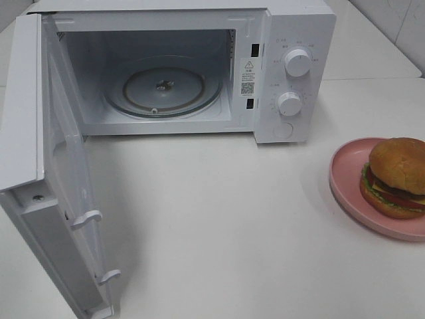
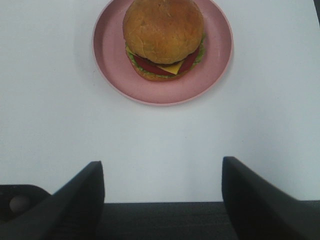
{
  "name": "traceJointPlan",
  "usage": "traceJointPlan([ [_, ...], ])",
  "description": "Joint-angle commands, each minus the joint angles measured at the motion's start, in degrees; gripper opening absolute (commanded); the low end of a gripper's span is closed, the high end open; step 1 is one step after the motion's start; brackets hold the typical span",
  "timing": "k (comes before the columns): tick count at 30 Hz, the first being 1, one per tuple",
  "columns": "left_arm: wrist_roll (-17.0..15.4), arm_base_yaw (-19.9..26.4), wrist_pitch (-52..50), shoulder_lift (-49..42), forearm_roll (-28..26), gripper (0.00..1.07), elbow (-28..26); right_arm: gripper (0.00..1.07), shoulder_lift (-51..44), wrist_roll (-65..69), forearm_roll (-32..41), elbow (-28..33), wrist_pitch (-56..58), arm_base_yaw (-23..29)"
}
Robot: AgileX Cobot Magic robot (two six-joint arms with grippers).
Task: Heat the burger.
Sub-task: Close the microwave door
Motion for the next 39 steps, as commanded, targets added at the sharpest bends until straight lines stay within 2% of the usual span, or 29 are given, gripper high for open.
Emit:
traceJointPlan([
  [1, 0.17, 0.00, -0.57, -1.09, -0.29, 0.00, 0.11, 0.61, -5.50, -1.43, -0.34, 3.04, -0.29, -0.11],
  [8, 0.17, 0.00, -0.63, -1.09, -0.23, 0.00, 0.11, 0.60, -15.76, -3.44, 0.57, 5.67, -2.64, -0.11],
  [12, 0.17, 0.00, -0.69, -1.09, -0.23, 0.00, 0.11, 0.56, -22.75, -6.76, 2.52, 7.33, -5.79, -0.11],
  [18, 0.17, 0.00, -2.12, -0.92, -0.23, 0.00, -0.92, 0.53, -26.47, -10.37, 5.21, 7.33, -5.84, -0.11],
  [20, 0.17, 0.00, -8.88, -0.92, -0.11, 0.00, -1.55, 0.53, -28.71, -11.92, 6.19, 7.51, -5.90, -0.11],
  [24, 0.17, 0.00, -13.81, 0.34, 0.52, 0.00, -0.80, 0.53, -28.93, -11.92, 6.19, 7.51, -5.90, -0.11],
  [30, 0.29, 0.00, -21.20, 7.22, 0.52, 0.00, 2.18, 0.53, -28.93, -11.86, 6.13, 7.51, -5.90, -0.11],
  [36, 0.29, 0.00, -31.17, 21.08, 0.52, 0.00, 3.09, 0.53, -28.93, -11.92, 6.13, 7.51, -5.90, -0.11],
  [37, 0.29, 0.00, -31.17, 21.08, 0.52, 0.00, 3.09, 0.53, -28.93, -11.92, 6.13, 7.51, -5.90, -0.11],
  [38, 0.29, 0.00, -34.49, 25.95, 0.52, 0.00, 3.09, 0.53, -28.93, -11.92, 6.13, 7.51, -5.90, -0.11],
  [39, 0.29, 0.00, -34.49, 25.95, 0.52, 0.00, 3.09, 0.53, -28.93, -11.92, 6.13, 7.51, -5.90, -0.11],
])
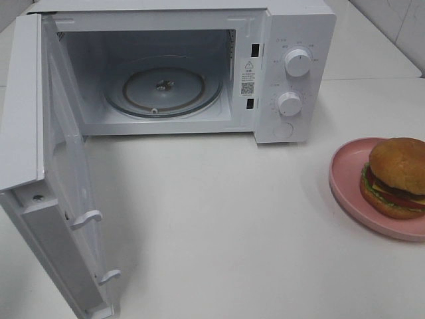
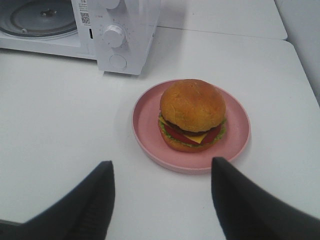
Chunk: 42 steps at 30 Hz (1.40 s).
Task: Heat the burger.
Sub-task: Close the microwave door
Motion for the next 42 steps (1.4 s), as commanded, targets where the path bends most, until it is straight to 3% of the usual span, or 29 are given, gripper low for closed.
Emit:
traceJointPlan([
  [1, 0.11, 0.00, -6.53, 7.62, 0.00, 0.00, 0.34, 0.53, -0.57, -0.52, 0.06, 0.00, -0.46, -0.11],
  [15, 0.11, 0.00, -35.07, 38.67, 0.00, 0.00, 0.34, 0.53, -0.57, -0.46, 0.06, 0.00, -0.46, -0.11],
  [25, 0.00, -0.17, -50.71, 51.22, 0.00, 0.00, 0.34, 0.53, -0.57, -0.46, 0.06, 0.00, -0.46, -0.11],
  [30, 0.00, -0.17, -58.67, 56.61, 3.55, 0.00, 0.34, 0.53, -0.57, -0.46, 0.06, 0.00, -0.46, -0.11],
  [35, -0.57, -0.17, -67.44, 63.48, 11.80, 0.00, 0.34, 0.53, -0.57, -0.46, 0.06, 0.00, -0.46, -0.11],
  [42, -0.57, -0.17, -69.84, 67.15, 17.07, 0.00, -0.74, 0.53, -0.57, -0.46, 0.06, 0.00, -0.46, -0.11],
])
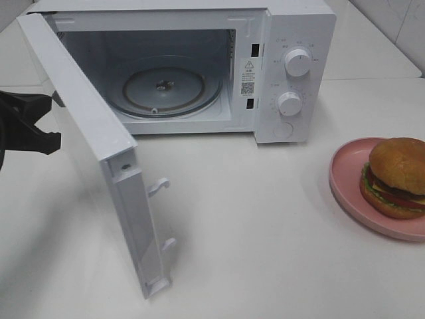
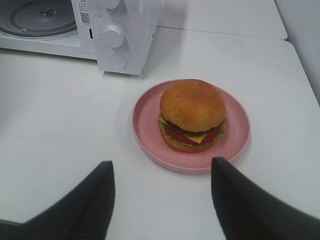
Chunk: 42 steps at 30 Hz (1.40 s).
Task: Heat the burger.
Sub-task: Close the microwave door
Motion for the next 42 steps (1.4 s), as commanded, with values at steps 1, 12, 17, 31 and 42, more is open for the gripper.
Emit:
traceJointPlan([
  [1, -0.34, -0.17, -2.01, 2.29, 3.90, 0.00, -1.66, 0.53, -0.57, -0.46, 0.06, 0.00, -0.46, -0.11],
  [12, -0.34, -3.27, -1.89, 6.02, 5.10, 0.00, -5.79, 0.53, -0.57, -0.46, 0.06, 0.00, -0.46, -0.11],
  [17, -0.34, -7.16, -1.43, 10.83, 4.81, 0.00, -10.08, 0.53, -0.57, -0.46, 0.06, 0.00, -0.46, -0.11],
  [31, -0.34, -12.89, -1.32, 17.02, -2.98, 0.00, -18.28, 0.53, -0.57, -0.40, 0.06, 0.00, -0.46, -0.11],
  [42, -0.06, -16.16, 6.07, 23.15, -12.38, 0.00, -30.77, 0.53, -0.57, -0.34, 0.00, 0.00, -0.46, -0.11],
])
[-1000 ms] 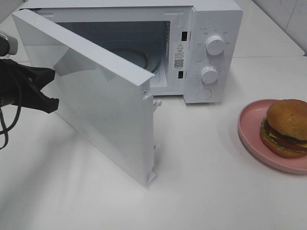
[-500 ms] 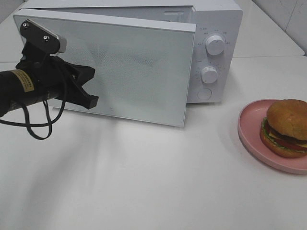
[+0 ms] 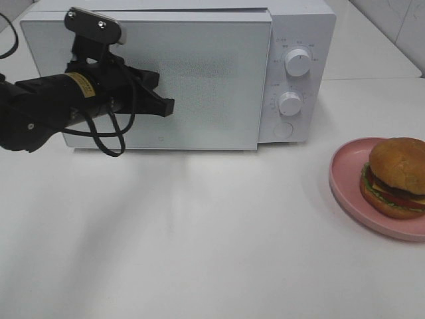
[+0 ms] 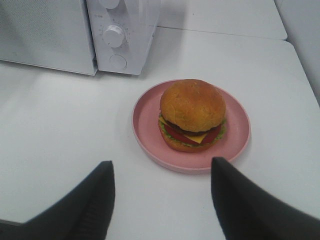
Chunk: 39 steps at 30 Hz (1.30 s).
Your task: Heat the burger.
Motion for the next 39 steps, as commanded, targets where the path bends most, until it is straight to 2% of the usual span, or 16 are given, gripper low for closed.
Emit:
traceJointPlan([
  [1, -0.11, -0.29, 0.34, 1.32, -2.69, 0.00, -3.72, 0.53, -0.57, -0.34, 0.00, 0.00, -0.46, -0.11],
  [5, -0.11, -1.55, 3.90, 3.72, -2.81, 0.00, -9.34, 0.53, -0.57, -0.34, 0.00, 0.00, -0.46, -0.11],
  [9, -0.11, -2.58, 5.79, 5.10, -2.81, 0.00, -12.32, 0.53, -0.57, -0.34, 0.00, 0.00, -0.46, -0.11],
  [15, -0.11, -3.78, 13.24, 7.68, -3.44, 0.00, -20.00, 0.53, -0.57, -0.34, 0.00, 0.00, -0.46, -0.11],
  [17, -0.11, -3.95, 13.92, 7.85, -3.55, 0.00, -20.80, 0.53, -0.57, -0.34, 0.00, 0.00, -0.46, -0.11],
  [19, -0.11, -4.81, 14.90, 9.74, -5.04, 0.00, -24.64, 0.53, -0.57, -0.34, 0.00, 0.00, -0.46, -0.11],
  [22, -0.11, -5.16, 15.64, 9.97, -5.10, 0.00, -25.32, 0.53, -0.57, -0.34, 0.00, 0.00, -0.46, -0.11],
  [24, -0.06, -7.22, 18.39, 9.74, -5.04, 0.00, -27.39, 0.53, -0.57, -0.34, 0.00, 0.00, -0.46, -0.11],
  [29, 0.29, -9.57, 22.69, 8.42, -4.53, 0.00, -27.90, 0.53, -0.57, -0.34, 0.00, 0.00, -0.46, -0.11],
  [32, 0.34, -11.23, 28.59, 6.42, -2.69, 0.00, -27.90, 0.53, -0.57, -0.34, 0.00, 0.00, -0.46, -0.11],
  [33, 0.34, -12.03, 33.58, 4.87, -1.15, 0.00, -27.90, 0.53, -0.57, -0.34, 0.00, 0.00, -0.46, -0.11],
  [36, 0.34, -12.38, 36.55, 3.90, -0.46, 0.00, -27.90, 0.53, -0.57, -0.34, 0.00, 0.00, -0.46, -0.11],
  [37, 0.34, -12.83, 42.74, 2.12, 0.29, 0.00, -27.90, 0.53, -0.57, -0.34, 0.00, 0.00, -0.46, -0.11],
  [39, 0.34, -12.89, 45.09, 1.15, 0.29, 0.00, -27.90, 0.53, -0.57, -0.34, 0.00, 0.00, -0.46, -0.11],
])
